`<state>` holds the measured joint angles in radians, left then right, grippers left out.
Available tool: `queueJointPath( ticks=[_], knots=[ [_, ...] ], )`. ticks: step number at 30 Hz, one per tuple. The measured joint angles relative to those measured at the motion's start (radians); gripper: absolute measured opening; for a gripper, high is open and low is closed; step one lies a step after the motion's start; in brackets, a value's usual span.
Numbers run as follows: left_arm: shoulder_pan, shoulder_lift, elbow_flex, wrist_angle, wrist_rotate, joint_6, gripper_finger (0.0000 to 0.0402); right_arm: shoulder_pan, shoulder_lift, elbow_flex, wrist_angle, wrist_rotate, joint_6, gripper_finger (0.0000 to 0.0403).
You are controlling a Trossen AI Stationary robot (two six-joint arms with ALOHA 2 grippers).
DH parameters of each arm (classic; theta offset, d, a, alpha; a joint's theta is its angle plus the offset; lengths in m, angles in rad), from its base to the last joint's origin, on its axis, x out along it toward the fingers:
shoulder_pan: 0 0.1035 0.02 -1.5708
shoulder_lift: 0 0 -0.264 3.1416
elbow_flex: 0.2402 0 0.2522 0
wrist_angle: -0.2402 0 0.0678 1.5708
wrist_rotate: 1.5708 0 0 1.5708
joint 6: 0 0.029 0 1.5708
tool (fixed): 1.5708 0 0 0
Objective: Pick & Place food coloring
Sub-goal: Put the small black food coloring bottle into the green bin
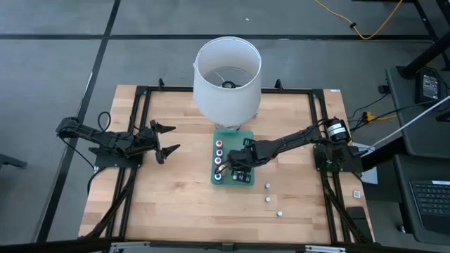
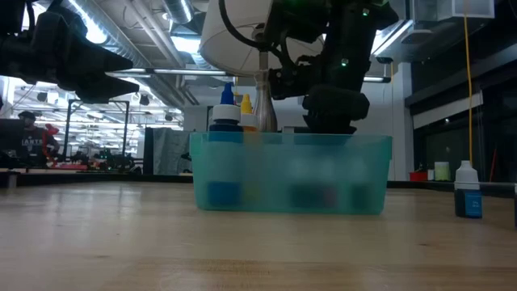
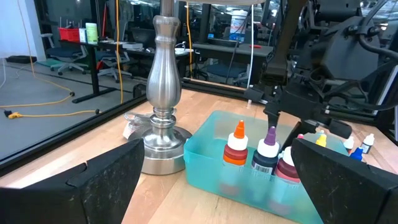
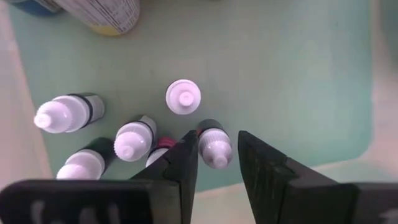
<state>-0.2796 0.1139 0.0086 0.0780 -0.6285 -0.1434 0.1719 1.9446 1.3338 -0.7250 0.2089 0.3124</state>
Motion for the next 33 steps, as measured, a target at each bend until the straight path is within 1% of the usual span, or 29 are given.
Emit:
queueJointPath(
  ticks=[15, 18, 21, 28, 31, 33],
  knots=[
    [0.000, 0.000, 0.000, 0.000, 0.000, 0.000, 0.0400, -0.011, -0.023, 0.044, -0.009, 0.000, -0.040, 0.0118],
    [0.000, 0.000, 0.000, 0.000, 0.000, 0.000, 0.0400, -0.014, -0.043, 0.044, -0.008, 0.002, -0.055, 0.0126],
    [0.000, 0.000, 0.000, 0.000, 0.000, 0.000, 0.0400, -0.013, -0.064, 0.044, -0.007, 0.002, -0.060, 0.0156],
    [0.000, 0.000, 0.000, 0.000, 0.000, 0.000, 0.0400, -0.016, -0.123, 0.044, -0.038, 0.011, -0.021, 0.0267],
    [0.000, 0.000, 0.000, 0.000, 0.000, 0.000, 0.0400, -0.013, -0.160, 0.044, -0.081, 0.017, 0.058, 0.0306],
    [0.000, 0.000, 0.000, 0.000, 0.000, 0.000, 0.0400, -0.003, -0.189, 0.044, -0.136, 0.022, 0.150, 0.0324]
  ],
)
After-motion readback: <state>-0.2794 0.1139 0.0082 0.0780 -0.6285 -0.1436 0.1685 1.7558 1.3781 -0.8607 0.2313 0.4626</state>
